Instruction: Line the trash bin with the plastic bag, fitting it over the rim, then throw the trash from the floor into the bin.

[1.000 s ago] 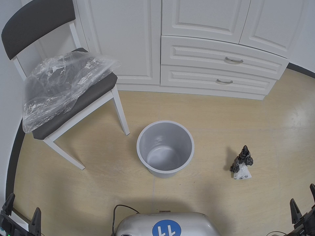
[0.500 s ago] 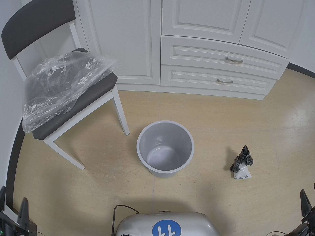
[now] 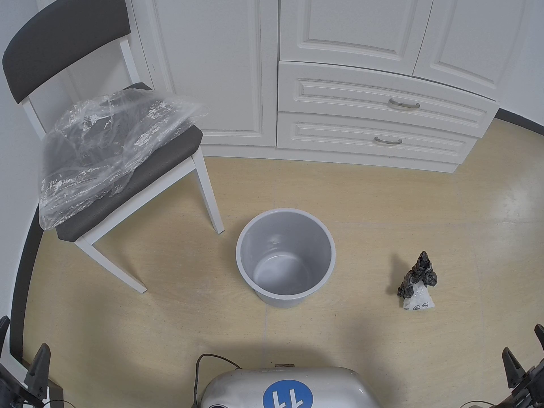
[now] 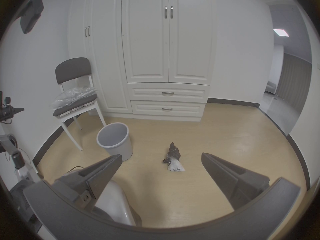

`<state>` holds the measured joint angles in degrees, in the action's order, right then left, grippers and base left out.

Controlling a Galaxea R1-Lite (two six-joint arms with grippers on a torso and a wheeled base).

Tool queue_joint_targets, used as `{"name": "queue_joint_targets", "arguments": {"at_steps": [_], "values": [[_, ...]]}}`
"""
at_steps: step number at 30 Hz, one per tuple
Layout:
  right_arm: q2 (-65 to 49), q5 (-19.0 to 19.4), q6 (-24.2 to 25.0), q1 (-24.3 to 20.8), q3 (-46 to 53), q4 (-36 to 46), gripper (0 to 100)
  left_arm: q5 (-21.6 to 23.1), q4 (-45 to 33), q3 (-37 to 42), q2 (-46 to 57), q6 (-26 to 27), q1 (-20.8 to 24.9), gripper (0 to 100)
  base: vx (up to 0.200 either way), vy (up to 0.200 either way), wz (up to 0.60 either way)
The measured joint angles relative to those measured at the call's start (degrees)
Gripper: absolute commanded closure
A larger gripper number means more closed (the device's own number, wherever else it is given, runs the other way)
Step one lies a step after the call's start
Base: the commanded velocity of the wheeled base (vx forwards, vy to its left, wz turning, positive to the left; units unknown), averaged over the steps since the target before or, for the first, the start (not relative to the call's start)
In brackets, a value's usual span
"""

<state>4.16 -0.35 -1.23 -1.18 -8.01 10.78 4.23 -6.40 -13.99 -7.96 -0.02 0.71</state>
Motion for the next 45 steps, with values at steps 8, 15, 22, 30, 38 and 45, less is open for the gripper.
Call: {"name": "queue_joint_targets", "arguments": {"at_steps": [8, 15, 22, 30, 38, 45], "values": [[10.20, 0.67, -0.38, -3.22, -7.31, 1.97, 0, -0.02, -4.88, -7.85, -12.98, 3.66, -0.33, 0, 0.000, 0.000, 0.00], [19.98, 0.90, -0.90, -5.03, -14.99, 2.66, 0, -1.67, -7.17, -14.17, -24.72, 10.75, -0.61, 0, 0.000, 0.000, 0.00], [30.15, 1.00, -2.84, -8.11, -22.20, 1.76, 0, -2.38, -7.09, -20.32, -32.91, 12.03, -0.71, 0, 0.000, 0.000, 0.00], [41.70, 1.00, -2.71, -9.70, -27.03, -8.62, 0, -2.60, 0.02, -21.97, -41.16, 12.51, -5.55, 0, 0.000, 0.000, 0.00], [46.60, 0.79, 2.95, -13.80, -23.80, -16.41, 0, 1.84, 13.29, -17.81, -49.73, 12.85, -14.81, 0, 0.000, 0.000, 0.00], [48.30, 0.54, 5.69, -17.25, -21.98, -20.32, 0, 10.52, 15.35, -15.71, -54.10, 13.02, -21.82, 0, 0.000, 0.000, 0.00]]}}
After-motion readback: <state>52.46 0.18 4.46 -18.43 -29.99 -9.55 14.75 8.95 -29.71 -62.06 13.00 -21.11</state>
